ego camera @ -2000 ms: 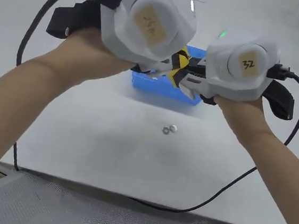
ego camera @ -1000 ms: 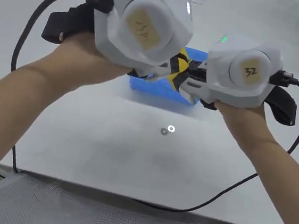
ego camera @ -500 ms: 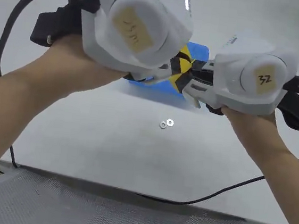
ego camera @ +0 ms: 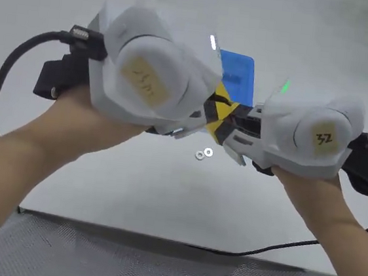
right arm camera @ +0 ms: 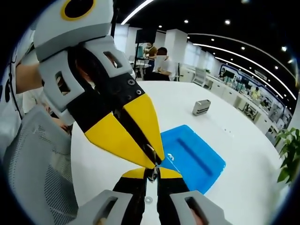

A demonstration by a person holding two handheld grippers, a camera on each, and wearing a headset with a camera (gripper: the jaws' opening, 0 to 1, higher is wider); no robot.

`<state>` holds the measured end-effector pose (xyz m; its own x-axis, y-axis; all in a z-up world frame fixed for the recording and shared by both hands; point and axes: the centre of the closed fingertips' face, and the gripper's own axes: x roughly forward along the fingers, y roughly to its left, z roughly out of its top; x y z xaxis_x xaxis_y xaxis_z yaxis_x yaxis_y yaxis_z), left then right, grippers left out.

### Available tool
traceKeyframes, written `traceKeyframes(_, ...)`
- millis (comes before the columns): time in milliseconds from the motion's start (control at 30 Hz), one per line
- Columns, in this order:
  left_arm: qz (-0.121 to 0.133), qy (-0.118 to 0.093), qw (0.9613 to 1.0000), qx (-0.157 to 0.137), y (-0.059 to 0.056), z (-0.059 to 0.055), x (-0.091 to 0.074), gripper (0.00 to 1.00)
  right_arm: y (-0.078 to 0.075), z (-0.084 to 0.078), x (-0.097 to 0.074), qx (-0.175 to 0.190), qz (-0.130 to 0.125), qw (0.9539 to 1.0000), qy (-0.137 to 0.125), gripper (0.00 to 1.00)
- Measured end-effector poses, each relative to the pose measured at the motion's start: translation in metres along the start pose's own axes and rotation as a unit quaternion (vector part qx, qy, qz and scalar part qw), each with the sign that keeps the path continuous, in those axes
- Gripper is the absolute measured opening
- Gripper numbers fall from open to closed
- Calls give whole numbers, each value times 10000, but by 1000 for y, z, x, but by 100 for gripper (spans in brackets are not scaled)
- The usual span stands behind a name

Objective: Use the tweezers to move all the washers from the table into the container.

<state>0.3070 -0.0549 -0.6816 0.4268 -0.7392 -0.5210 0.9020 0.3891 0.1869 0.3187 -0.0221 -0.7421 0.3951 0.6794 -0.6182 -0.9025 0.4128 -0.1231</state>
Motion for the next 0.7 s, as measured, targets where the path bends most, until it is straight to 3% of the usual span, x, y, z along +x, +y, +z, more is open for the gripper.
traceKeyframes(333, -53, -49, 9989, -467, -13, -12, 0, 0, 10, -18, 0, 122, 19, 9998, 162, 6)
traceKeyframes(700, -120, 141, 9986, -500, -21, -29, 8, 0, 17, -33, 11, 251, 153, 9991, 297, 6)
